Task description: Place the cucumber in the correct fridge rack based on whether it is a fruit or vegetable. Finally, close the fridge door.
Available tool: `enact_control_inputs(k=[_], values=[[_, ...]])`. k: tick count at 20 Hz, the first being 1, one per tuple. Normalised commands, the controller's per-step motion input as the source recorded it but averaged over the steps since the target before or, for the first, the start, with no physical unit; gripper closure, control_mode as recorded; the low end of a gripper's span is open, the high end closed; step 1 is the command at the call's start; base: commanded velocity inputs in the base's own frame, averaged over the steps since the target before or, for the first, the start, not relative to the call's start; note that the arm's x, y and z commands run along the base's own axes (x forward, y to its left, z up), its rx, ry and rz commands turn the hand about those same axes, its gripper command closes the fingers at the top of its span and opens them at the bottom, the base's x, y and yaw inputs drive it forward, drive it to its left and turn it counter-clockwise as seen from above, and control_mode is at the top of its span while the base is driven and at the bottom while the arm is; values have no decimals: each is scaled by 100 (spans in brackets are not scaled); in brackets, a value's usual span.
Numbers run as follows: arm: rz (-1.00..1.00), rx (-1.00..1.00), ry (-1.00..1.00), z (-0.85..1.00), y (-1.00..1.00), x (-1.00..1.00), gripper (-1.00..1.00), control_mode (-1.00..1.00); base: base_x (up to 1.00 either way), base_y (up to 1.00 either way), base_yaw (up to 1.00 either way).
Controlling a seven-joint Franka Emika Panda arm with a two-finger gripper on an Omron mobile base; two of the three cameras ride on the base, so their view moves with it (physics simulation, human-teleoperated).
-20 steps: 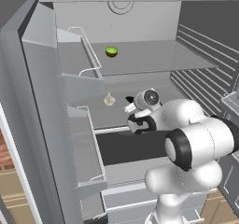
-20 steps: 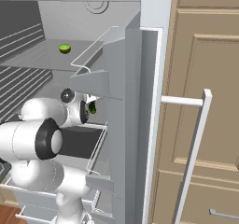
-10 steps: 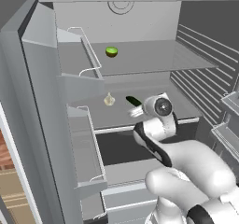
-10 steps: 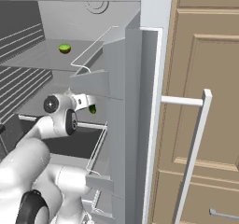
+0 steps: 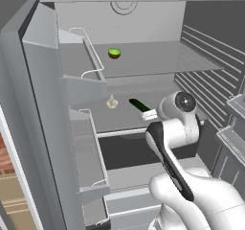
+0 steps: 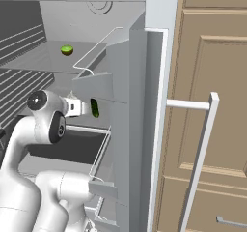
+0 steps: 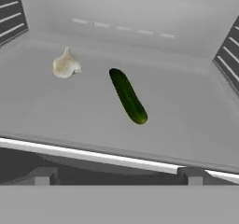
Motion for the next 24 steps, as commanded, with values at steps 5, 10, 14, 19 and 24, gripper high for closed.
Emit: enact_control_inputs(k=[5, 10, 14, 19, 24], values=[[0, 0, 12, -7, 14, -28, -100, -100, 0, 0, 0], [0, 0, 0, 0, 0, 0, -100, 100, -96, 2, -3], [0, 0, 0, 0, 0, 0, -100, 100, -64, 19, -4], [0, 0, 0, 0, 0, 0, -100, 100, -48, 23, -5], [0, 0, 0, 0, 0, 0, -100, 100, -51, 6, -4]])
